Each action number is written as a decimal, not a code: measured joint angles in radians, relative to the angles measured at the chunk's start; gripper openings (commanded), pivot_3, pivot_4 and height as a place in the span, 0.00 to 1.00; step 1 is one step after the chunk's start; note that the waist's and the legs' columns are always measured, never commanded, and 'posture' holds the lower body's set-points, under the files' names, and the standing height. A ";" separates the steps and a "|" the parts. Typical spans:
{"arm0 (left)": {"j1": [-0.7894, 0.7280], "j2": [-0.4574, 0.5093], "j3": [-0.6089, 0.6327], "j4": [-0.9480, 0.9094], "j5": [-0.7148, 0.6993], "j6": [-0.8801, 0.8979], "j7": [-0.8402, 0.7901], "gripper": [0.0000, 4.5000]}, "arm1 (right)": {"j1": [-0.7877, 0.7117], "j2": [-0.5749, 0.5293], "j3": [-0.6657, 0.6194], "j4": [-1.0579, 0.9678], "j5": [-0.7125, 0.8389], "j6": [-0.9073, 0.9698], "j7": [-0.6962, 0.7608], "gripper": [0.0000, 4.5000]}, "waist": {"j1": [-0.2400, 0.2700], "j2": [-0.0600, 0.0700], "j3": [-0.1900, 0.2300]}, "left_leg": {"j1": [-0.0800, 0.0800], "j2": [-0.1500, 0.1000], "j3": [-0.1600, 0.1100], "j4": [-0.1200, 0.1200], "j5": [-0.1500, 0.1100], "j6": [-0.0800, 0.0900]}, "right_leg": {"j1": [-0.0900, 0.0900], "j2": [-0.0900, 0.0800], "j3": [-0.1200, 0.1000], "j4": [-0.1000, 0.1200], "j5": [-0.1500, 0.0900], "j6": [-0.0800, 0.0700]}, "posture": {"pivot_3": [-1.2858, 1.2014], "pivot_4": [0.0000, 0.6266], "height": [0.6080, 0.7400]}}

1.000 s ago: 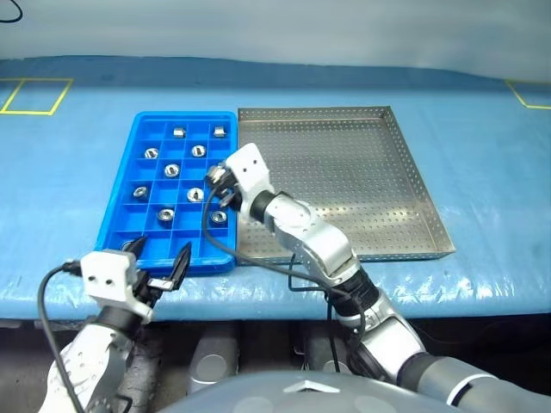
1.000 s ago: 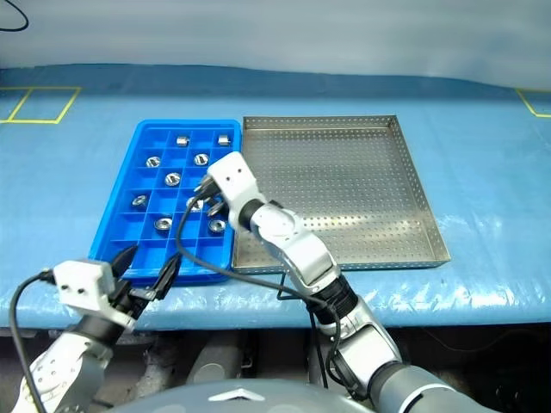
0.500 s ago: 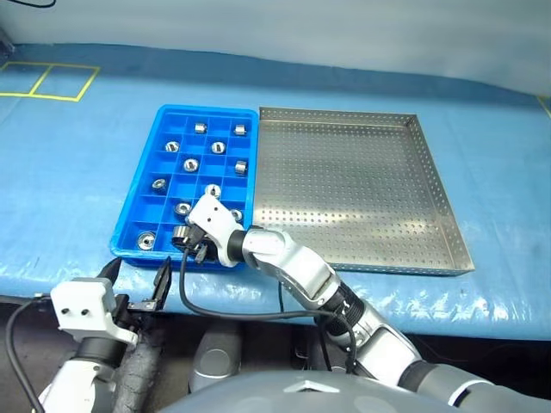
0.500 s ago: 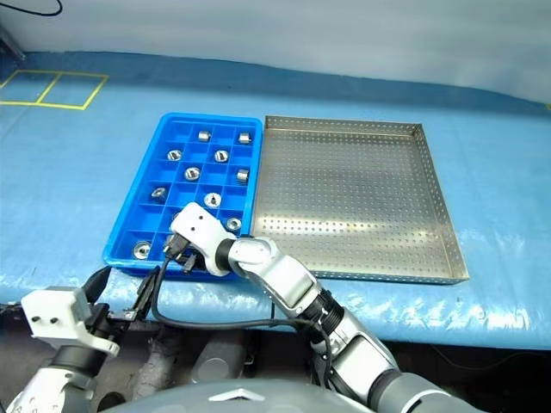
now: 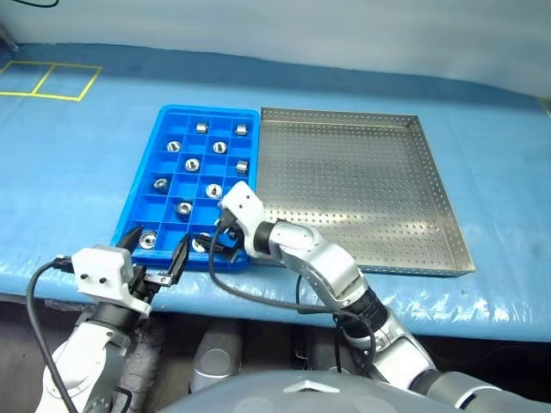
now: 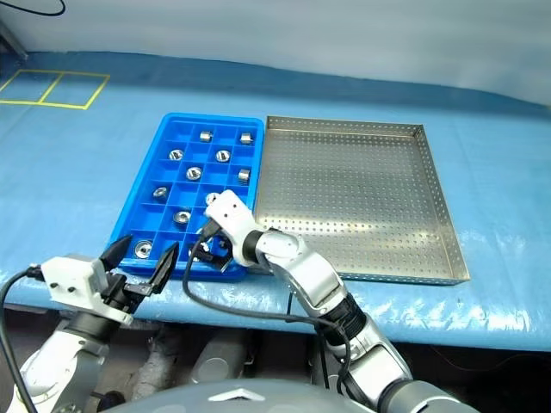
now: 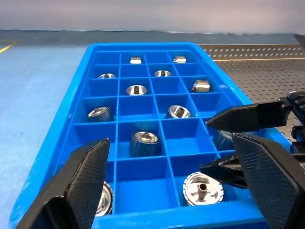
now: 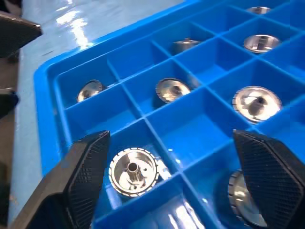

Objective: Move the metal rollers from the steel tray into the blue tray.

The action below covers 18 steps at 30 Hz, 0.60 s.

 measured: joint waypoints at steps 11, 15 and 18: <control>-0.313 0.045 -0.039 0.150 -0.008 0.069 0.008 1.00 | 0.114 -0.129 -0.213 -0.197 -0.080 -0.128 -0.143 0.92 | -0.060 0.000 -0.001 | 0.000 -0.002 0.000 0.000 0.001 -0.001 | 0.004 0.002 0.003 0.001 0.001 0.000 | 0.53 0.24 1.00; -0.379 0.064 -0.057 0.213 0.018 0.079 0.002 1.00 | 0.211 -0.219 -0.217 -0.270 -0.114 -0.167 -0.127 0.92 | -0.091 0.000 -0.001 | 0.002 -0.001 0.003 0.000 0.001 -0.001 | 0.004 0.005 0.005 0.002 0.001 0.000 | 0.51 0.24 1.00; -0.419 0.069 -0.061 0.262 0.031 0.079 0.002 1.00 | 0.278 -0.252 -0.222 -0.315 -0.114 -0.164 -0.119 0.92 | -0.104 -0.001 -0.001 | 0.004 -0.001 0.003 0.000 0.001 -0.002 | 0.004 0.006 0.007 0.004 0.001 0.000 | 0.51 0.24 1.00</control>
